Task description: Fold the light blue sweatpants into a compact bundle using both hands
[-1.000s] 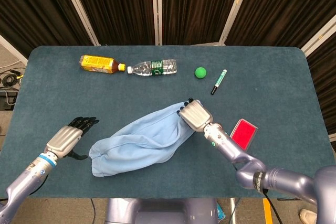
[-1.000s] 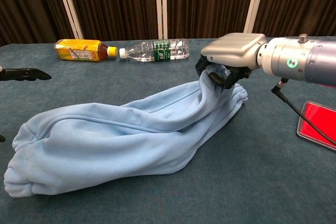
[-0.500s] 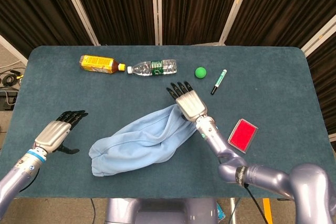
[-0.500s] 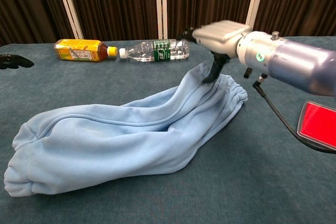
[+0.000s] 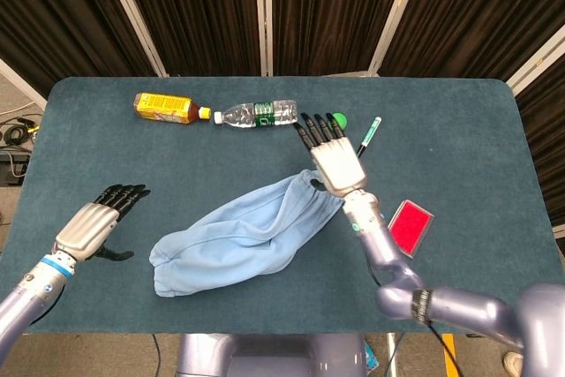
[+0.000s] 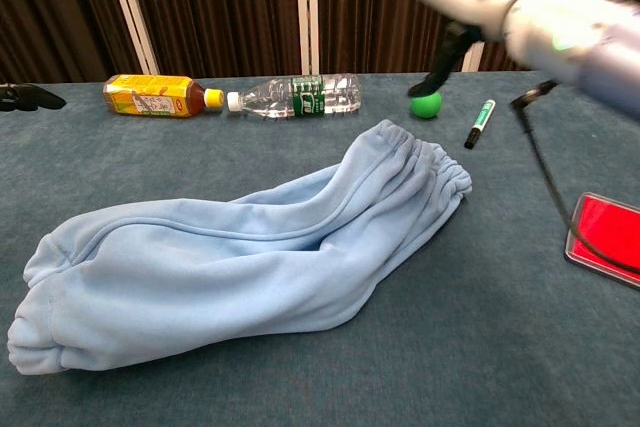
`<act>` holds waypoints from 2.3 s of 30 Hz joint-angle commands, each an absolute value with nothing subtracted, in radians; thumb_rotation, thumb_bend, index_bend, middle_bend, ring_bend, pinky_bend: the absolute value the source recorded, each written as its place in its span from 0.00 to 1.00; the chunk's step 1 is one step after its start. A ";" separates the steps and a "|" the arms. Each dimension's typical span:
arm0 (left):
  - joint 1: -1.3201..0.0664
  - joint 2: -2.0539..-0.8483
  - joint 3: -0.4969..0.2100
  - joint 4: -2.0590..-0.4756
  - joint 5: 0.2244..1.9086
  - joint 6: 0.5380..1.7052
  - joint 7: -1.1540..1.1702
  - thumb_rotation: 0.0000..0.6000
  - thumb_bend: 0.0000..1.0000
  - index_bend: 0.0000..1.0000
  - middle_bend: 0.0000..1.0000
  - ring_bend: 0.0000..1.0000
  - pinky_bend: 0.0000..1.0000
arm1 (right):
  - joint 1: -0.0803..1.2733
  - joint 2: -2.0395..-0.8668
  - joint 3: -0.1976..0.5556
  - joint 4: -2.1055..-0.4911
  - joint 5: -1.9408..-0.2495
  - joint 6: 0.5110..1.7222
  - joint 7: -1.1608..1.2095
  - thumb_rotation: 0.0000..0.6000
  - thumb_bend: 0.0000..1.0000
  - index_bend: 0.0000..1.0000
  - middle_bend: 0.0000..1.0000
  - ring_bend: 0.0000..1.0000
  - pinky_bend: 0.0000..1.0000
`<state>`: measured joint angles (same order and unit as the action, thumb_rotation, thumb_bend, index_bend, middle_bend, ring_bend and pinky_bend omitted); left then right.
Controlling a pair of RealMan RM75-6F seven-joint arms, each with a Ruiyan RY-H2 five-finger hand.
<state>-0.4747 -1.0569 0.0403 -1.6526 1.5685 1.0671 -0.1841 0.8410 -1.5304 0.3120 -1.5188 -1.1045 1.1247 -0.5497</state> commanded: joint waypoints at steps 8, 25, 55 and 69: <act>-0.483 -1.134 0.115 -1.493 1.889 1.247 -0.230 1.00 0.12 0.00 0.00 0.00 0.00 | 0.549 -1.190 0.129 -1.785 -1.315 1.298 -0.315 1.00 0.00 0.00 0.00 0.00 0.00; -0.615 -1.195 0.084 -1.682 1.894 1.107 -0.165 1.00 0.60 0.00 0.00 0.00 0.00 | 0.220 -1.120 0.005 -1.744 -1.442 1.600 -0.049 1.00 0.00 0.00 0.00 0.00 0.00; -0.791 -1.561 -0.062 -1.644 1.477 0.733 -0.025 1.00 0.66 0.00 0.00 0.00 0.10 | 0.143 -1.099 0.050 -1.729 -1.513 1.610 0.037 1.00 0.00 0.03 0.00 0.00 0.00; -0.792 -1.551 -0.088 -1.565 1.300 0.720 0.009 1.00 0.66 0.00 0.00 0.00 0.09 | 0.128 -1.095 0.063 -1.742 -1.531 1.601 0.036 1.00 0.00 0.03 0.00 0.00 0.00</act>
